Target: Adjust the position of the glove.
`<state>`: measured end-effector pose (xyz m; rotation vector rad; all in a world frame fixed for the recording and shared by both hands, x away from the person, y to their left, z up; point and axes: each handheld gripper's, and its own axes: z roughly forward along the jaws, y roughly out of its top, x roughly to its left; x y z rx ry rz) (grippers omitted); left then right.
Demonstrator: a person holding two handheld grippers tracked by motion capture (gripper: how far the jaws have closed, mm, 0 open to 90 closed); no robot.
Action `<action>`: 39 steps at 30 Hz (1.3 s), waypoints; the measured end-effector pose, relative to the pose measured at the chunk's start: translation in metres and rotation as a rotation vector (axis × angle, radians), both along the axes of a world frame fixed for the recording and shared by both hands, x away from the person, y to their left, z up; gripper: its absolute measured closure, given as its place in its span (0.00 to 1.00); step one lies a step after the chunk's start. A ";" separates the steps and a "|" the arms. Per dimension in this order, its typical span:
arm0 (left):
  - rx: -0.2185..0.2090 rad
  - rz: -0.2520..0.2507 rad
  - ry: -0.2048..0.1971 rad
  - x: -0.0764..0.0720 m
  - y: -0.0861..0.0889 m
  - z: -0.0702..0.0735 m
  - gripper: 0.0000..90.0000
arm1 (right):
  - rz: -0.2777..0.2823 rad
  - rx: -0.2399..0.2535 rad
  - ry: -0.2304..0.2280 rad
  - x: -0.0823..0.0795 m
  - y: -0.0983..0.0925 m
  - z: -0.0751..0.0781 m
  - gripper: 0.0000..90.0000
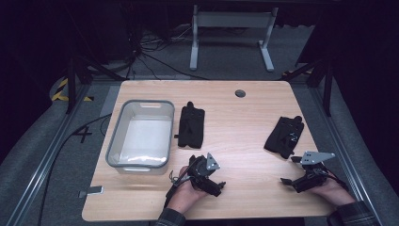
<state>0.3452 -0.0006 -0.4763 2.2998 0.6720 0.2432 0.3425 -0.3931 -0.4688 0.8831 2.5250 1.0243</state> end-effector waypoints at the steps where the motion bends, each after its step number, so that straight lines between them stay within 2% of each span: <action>1: 0.000 0.000 0.000 0.000 0.000 0.000 0.00 | 0.000 0.000 0.000 0.000 0.000 0.000 0.00; 6: -0.001 0.000 0.000 0.000 0.000 0.000 0.00 | 0.008 0.000 0.000 -0.001 0.000 0.001 0.04; 9: 0.000 0.000 0.000 0.000 0.000 0.000 0.00 | 0.019 -0.006 0.005 -0.002 0.000 0.005 0.21; 12: 0.000 0.000 0.000 0.000 0.000 0.000 0.00 | 0.017 -0.015 0.014 -0.001 0.000 0.009 0.31; 13: -0.001 0.000 0.000 0.000 0.000 0.000 0.00 | 0.015 -0.015 0.013 -0.001 0.000 0.012 0.39; 21: 0.000 0.000 0.000 0.000 0.000 0.000 0.00 | 0.001 0.041 -0.031 0.008 -0.005 0.030 0.79; 25: 0.000 0.000 -0.001 0.000 0.000 0.000 0.00 | -0.014 0.059 -0.007 0.019 -0.007 0.032 0.93; 29: 0.000 0.000 -0.001 0.000 0.000 0.000 0.00 | -0.002 0.062 -0.002 0.026 -0.007 0.033 1.00; 39: 0.002 0.000 -0.001 0.000 0.000 0.000 0.00 | 0.014 0.072 0.000 0.047 -0.002 0.033 1.00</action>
